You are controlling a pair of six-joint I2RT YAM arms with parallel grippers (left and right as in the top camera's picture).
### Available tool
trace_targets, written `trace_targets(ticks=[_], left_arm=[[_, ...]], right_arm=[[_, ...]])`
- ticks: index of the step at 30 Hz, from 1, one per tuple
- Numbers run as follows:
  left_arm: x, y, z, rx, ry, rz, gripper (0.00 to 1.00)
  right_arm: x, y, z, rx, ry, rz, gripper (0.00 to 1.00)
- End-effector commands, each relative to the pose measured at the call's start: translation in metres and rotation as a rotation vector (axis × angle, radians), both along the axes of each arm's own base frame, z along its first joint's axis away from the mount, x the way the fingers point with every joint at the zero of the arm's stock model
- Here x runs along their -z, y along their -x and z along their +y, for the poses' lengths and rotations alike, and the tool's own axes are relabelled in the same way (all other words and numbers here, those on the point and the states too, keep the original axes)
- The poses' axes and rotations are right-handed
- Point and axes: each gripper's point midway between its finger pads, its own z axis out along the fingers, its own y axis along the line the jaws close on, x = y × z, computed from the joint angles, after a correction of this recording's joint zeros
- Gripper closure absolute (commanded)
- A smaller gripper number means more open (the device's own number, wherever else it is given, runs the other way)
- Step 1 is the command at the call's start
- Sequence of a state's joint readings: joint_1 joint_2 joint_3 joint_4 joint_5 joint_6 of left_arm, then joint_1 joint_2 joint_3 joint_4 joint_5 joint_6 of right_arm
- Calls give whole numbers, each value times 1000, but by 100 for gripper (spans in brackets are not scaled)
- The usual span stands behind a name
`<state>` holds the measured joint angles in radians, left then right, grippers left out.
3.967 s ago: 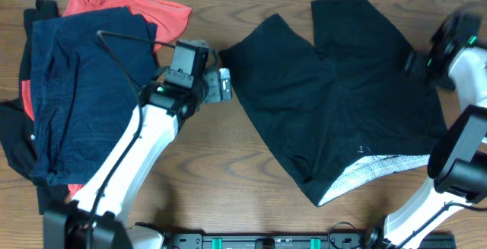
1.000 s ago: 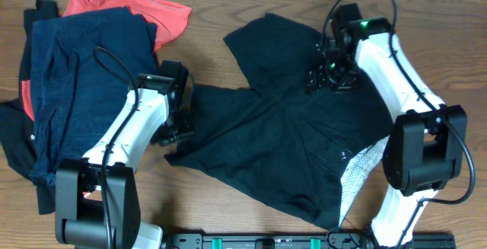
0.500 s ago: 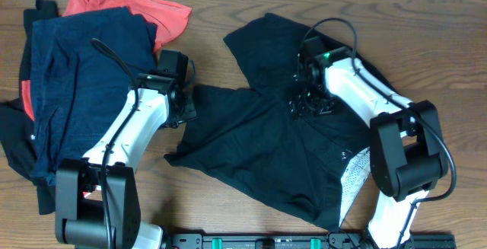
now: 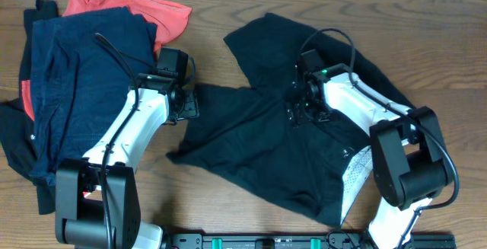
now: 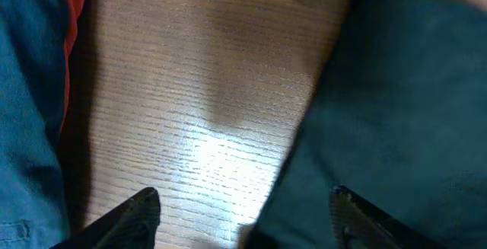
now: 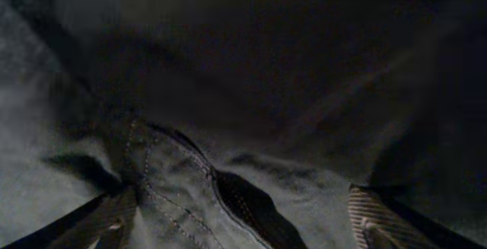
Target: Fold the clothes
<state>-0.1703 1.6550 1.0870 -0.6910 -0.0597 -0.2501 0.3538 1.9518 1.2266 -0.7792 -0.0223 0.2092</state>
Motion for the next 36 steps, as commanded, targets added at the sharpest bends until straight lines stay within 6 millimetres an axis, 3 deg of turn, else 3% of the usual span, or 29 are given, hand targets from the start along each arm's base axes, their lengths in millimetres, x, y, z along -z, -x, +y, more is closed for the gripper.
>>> trace_targets(ticks=[1, 5, 9, 14, 20, 25, 29, 32, 36], left_arm=[[0, -2, 3, 27, -23, -4, 24], [-1, -5, 2, 27, -21, -18, 21], [-3, -11, 1, 26, -17, -43, 17], [-8, -28, -2, 25, -5, -115, 16], [-22, -60, -10, 35, 30, -259, 8], [-36, -92, -41, 219, 130, -395, 8], [-28, -113, -56, 270, 177, -415, 8], [-19, -129, -69, 317, 216, -400, 8], [-12, -152, -87, 386, 206, -398, 8]], right_arm=[[23, -10, -59, 65, 175, -31, 7], [19, -52, -78, -4, 127, -166, 1], [9, -92, -77, -197, 36, -322, 0], [-19, -144, -84, -417, 80, -571, 1], [-59, -177, -81, -443, 109, -749, 1], [-123, -179, -56, -367, -34, -873, 1], [-171, -160, -36, -364, -166, -920, 1], [-184, -137, -31, -379, -210, -877, 1], [-183, -116, -34, -370, -214, -803, 1]])
